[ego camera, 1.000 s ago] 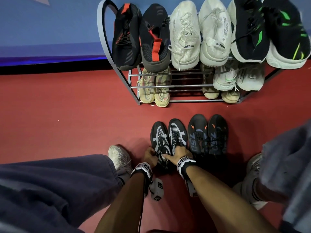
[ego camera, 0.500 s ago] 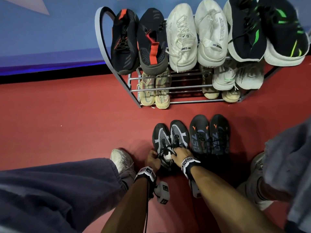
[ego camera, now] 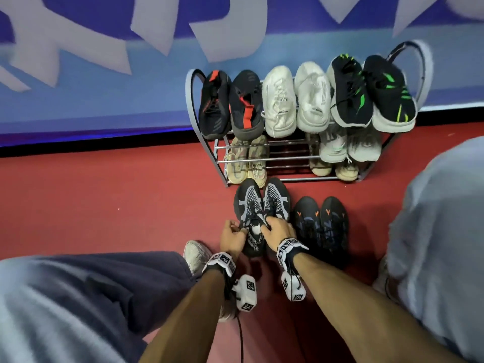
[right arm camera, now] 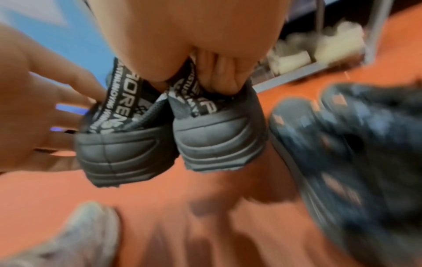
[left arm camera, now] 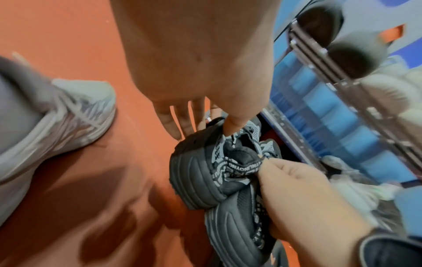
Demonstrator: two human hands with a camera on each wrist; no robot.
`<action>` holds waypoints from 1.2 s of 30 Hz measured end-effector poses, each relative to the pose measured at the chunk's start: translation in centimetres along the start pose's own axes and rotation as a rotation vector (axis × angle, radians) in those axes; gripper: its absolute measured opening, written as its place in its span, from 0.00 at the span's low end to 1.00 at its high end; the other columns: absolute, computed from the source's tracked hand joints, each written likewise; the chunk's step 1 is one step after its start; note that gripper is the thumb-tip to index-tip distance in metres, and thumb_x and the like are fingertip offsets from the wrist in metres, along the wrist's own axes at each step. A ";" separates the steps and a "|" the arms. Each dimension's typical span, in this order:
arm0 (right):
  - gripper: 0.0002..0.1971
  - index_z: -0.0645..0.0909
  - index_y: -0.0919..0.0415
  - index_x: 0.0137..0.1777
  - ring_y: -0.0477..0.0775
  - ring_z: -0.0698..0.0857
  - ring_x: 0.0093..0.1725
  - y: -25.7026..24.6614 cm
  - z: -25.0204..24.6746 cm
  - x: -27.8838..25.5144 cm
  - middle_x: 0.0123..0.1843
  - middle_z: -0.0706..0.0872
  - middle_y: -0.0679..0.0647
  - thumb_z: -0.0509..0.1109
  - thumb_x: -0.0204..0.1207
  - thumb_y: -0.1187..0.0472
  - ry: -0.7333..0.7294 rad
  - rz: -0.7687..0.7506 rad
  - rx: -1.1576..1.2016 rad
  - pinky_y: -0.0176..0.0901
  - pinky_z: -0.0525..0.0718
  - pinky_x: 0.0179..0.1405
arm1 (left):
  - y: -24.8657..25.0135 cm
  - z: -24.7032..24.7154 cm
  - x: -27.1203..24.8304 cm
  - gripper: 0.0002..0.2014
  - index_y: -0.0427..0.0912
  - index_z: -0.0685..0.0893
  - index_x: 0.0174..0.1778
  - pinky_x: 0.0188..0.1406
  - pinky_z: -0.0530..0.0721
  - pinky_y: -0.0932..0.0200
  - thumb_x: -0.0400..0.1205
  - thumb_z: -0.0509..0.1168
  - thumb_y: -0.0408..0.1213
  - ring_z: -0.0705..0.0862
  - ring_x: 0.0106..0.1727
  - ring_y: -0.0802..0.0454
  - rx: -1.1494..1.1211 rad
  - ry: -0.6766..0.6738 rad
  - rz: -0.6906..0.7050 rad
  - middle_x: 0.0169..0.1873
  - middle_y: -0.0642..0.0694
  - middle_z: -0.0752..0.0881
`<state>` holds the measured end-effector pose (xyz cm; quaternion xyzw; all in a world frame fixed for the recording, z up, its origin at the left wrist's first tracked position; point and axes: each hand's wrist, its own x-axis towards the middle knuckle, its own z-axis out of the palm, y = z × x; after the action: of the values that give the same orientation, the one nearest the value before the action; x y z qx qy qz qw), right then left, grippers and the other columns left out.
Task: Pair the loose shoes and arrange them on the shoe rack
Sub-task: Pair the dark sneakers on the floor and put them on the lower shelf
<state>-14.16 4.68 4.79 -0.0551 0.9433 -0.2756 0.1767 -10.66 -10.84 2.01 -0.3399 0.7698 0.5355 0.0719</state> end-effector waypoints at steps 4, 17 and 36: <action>0.12 0.70 0.54 0.37 0.67 0.86 0.49 -2.8 -4.5 -1.4 0.47 0.87 0.59 0.64 0.75 0.48 0.064 -0.026 -0.011 0.50 0.80 0.45 | 5.3 -2.8 -2.6 0.10 0.42 0.75 0.49 0.51 0.85 0.42 0.76 0.68 0.35 0.85 0.44 0.40 0.135 -0.047 0.145 0.41 0.42 0.85; 0.23 0.71 0.60 0.28 0.58 0.78 0.40 -9.2 -22.3 -0.3 0.32 0.78 0.56 0.62 0.85 0.54 -0.139 -0.172 -0.384 0.44 0.74 0.47 | 21.7 -8.8 -10.7 0.18 0.35 0.82 0.60 0.37 0.88 0.52 0.84 0.69 0.46 0.88 0.41 0.44 0.451 -0.532 0.325 0.50 0.38 0.89; 0.17 0.67 0.62 0.30 0.61 0.78 0.40 -2.2 -19.9 14.0 0.34 0.77 0.58 0.65 0.80 0.62 0.026 0.016 -0.117 0.47 0.74 0.39 | 23.4 1.9 3.5 0.46 0.41 0.69 0.74 0.65 0.82 0.53 0.65 0.85 0.50 0.83 0.65 0.46 0.692 -0.383 0.552 0.65 0.45 0.82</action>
<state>-34.45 9.96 17.43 -0.0542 0.9604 -0.2191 0.1633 -27.87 -6.15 17.66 0.0259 0.9370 0.3002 0.1766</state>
